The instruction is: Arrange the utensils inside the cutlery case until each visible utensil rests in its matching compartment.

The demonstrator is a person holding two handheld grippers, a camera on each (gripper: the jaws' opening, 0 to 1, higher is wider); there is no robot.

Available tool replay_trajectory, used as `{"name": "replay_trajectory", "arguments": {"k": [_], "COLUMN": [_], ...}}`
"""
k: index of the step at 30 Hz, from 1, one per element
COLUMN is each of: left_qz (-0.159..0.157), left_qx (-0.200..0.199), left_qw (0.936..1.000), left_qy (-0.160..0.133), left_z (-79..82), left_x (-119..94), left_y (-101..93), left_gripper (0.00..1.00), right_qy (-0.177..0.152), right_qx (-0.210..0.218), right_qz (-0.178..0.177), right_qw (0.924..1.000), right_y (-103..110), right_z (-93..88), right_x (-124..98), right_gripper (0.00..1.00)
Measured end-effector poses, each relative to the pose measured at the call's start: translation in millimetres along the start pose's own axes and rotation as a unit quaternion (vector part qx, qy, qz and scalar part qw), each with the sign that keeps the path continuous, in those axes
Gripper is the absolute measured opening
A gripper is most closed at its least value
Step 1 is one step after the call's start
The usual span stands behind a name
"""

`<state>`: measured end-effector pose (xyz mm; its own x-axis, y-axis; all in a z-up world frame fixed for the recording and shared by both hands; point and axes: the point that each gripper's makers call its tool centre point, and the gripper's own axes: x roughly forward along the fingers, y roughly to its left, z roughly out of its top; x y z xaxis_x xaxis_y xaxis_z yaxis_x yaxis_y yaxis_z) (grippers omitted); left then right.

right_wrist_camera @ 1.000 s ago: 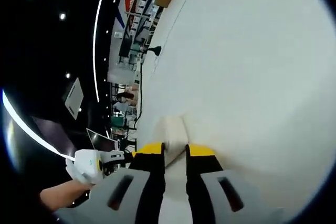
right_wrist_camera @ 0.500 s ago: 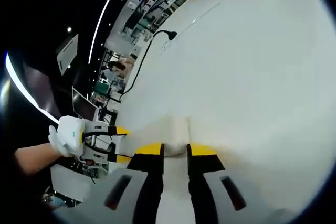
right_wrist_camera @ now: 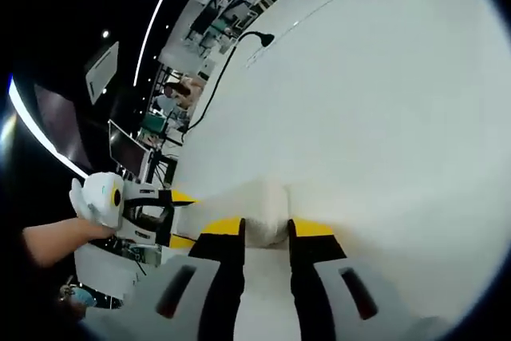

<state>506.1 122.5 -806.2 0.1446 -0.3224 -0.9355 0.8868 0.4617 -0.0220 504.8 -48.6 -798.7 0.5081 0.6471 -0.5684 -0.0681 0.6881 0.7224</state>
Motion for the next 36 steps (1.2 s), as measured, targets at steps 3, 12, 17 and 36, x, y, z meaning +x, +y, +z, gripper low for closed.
{"name": "replay_trajectory", "arguments": {"k": [3,12,17,36], "left_qz": [0.003,0.026,-0.004,-0.042], "left_qx": [-0.105,-0.276,-0.405,-0.526], "left_qw": [0.9931,0.9516,0.8928,0.8206], "left_qy": [-0.053,-0.132,-0.197,-0.218], "left_z": [-2.2,-35.6,-42.4,-52.3], "left_x": [-5.6,-36.7,-50.3,-39.6], "left_y": [7.1,21.7,20.4,-9.6], "left_gripper": [0.55,0.45,0.47,0.31], "right_qy": [0.001,0.019,0.017,0.035], "right_qx": [0.009,0.000,0.006,-0.052], "right_qz": [0.002,-0.010,-0.007,-0.017], "right_qw": [1.0000,0.9998,0.9998,0.9979], "right_y": [-2.0,2.0,2.4,8.0], "right_z": [1.8,0.1,-3.8,-3.1], "right_x": [3.1,9.4,5.8,9.1], "right_gripper": [0.19,0.20,0.20,0.30]}}
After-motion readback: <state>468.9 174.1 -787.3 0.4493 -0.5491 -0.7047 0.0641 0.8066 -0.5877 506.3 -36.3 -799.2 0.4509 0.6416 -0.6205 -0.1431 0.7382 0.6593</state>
